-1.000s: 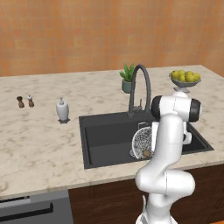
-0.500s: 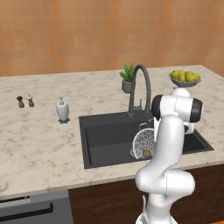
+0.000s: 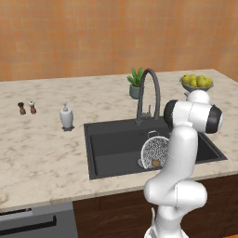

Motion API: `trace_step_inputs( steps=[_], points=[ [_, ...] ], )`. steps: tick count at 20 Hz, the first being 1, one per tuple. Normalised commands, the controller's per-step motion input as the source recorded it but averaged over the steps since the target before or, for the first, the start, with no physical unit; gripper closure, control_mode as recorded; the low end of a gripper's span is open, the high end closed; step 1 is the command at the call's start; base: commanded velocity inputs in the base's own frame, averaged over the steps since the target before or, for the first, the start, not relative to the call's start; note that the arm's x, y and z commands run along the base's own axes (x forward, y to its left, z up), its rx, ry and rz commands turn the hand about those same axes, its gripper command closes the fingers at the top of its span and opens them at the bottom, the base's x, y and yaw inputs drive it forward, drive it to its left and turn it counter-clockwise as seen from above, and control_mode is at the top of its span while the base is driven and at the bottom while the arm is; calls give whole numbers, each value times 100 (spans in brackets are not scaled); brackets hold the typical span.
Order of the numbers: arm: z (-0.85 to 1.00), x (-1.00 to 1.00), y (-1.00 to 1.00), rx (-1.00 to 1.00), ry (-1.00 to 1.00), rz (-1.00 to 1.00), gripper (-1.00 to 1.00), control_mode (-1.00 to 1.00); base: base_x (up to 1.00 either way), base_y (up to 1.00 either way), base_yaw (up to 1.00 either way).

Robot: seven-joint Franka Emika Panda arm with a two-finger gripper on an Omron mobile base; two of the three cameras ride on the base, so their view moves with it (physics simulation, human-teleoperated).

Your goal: Put the colander in the sink, put the kiwi in the colander, and turn on the sink faucet and pour water over the colander.

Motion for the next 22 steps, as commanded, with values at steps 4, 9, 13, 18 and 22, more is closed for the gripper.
trace_step_inputs(
  steps=[4,9,13,18,22],
  points=[
    [39,0,-24,3,20,-33,-100,-100,0,0,0],
    [40,0,-12,13,20,-27,-100,-100,0,0,0],
    [67,4,-1,18,19,-9,-100,-100,0,0,0],
    [49,1,0,25,4,0,-100,-100,0,0,0],
    [6,0,0,30,1,1,-100,-100,0,0,0]
  ],
)
